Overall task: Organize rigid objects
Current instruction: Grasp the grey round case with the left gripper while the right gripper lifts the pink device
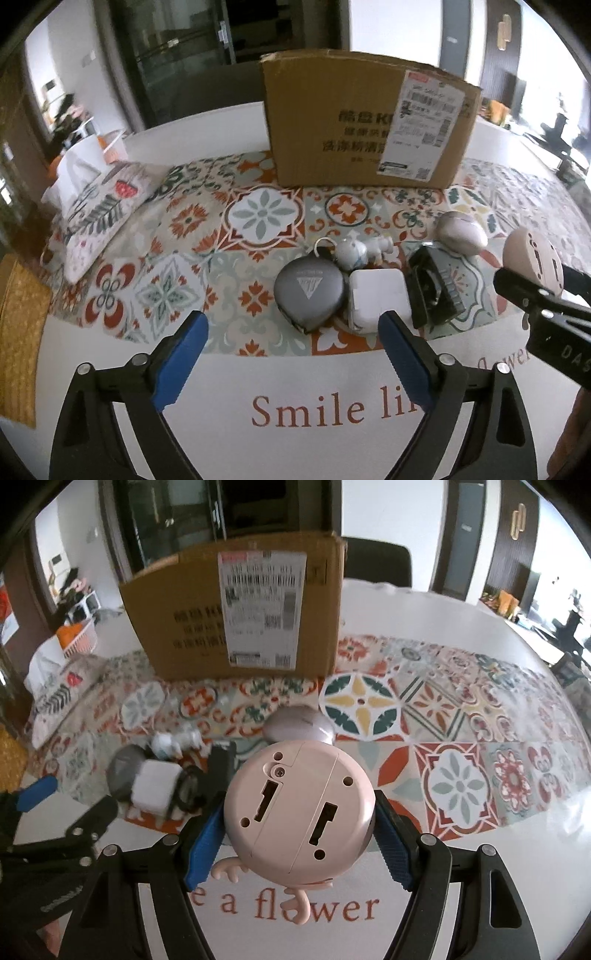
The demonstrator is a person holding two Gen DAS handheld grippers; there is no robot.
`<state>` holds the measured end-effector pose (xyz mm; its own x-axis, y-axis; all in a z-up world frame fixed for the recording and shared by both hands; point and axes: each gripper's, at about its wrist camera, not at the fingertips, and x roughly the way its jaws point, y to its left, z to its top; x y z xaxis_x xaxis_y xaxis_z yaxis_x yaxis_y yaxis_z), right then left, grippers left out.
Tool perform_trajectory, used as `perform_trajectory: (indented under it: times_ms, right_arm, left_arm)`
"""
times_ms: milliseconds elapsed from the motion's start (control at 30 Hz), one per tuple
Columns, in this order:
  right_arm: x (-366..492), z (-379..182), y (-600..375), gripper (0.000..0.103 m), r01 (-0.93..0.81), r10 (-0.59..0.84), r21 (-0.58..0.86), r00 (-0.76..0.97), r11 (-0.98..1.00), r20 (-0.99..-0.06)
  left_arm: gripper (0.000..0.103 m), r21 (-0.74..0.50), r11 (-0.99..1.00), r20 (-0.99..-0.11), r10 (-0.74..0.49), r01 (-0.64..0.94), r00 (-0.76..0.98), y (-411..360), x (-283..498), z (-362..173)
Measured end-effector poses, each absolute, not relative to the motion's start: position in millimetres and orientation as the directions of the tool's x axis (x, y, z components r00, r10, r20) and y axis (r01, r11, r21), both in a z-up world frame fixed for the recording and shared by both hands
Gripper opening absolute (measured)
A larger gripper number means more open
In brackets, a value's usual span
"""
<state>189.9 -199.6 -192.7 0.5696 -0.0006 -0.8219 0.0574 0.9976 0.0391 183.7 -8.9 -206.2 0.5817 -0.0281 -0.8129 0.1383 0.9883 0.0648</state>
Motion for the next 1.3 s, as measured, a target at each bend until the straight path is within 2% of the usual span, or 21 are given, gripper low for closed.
perform_trajectory:
  times_ms: [167, 333, 533, 933, 1000, 1067, 1133, 1300]
  right_arm:
    - [183, -188, -190, 0.075, 0.121, -0.007, 0.079, 0.581, 0.989, -0.814]
    - [176, -193, -179, 0.075, 0.169, -0.064, 0.045, 0.585, 0.985, -0.809]
    - [176, -203, -173, 0.075, 0.223, -0.075, 0.068, 0.574, 0.972, -0.816]
    - [180, -210, -164, 0.075, 0.249, -0.126, 0.026, 0.574, 0.968, -0.809]
    - [180, -211, -163, 0.075, 0.248, -0.128, 0.023, 0.573, 0.968, -0.809]
    - [181, -211, -163, 0.075, 0.251, -0.132, 0.02, 0.574, 0.968, -0.808]
    - [180, -212, -163, 0.075, 0.251, -0.131, 0.021, 0.573, 0.968, -0.809]
    - [178, -210, -165, 0.075, 0.253, -0.14, 0.014, 0.578, 0.967, -0.804]
  left_arm:
    - [0.088, 0.094, 0.965, -0.795, -0.076, 0.246, 0.601, -4, 188, -209]
    - [0.082, 0.135, 0.937, -0.782, -0.098, 0.321, 0.615, -3, 194, -217]
    - [0.075, 0.138, 0.91, -0.791, -0.137, 0.392, 0.596, -1, 204, -233]
    - [0.073, 0.115, 0.886, -0.784, -0.197, 0.449, 0.589, -5, 218, -249]
    - [0.069, 0.114, 0.884, -0.786, -0.199, 0.454, 0.586, -7, 221, -252]
    - [0.059, 0.1, 0.882, -0.788, -0.211, 0.46, 0.578, -8, 222, -254]
    - [0.056, 0.084, 0.884, -0.789, -0.224, 0.461, 0.573, -8, 222, -254]
    - [0.056, 0.084, 0.885, -0.793, -0.218, 0.457, 0.569, -8, 219, -253]
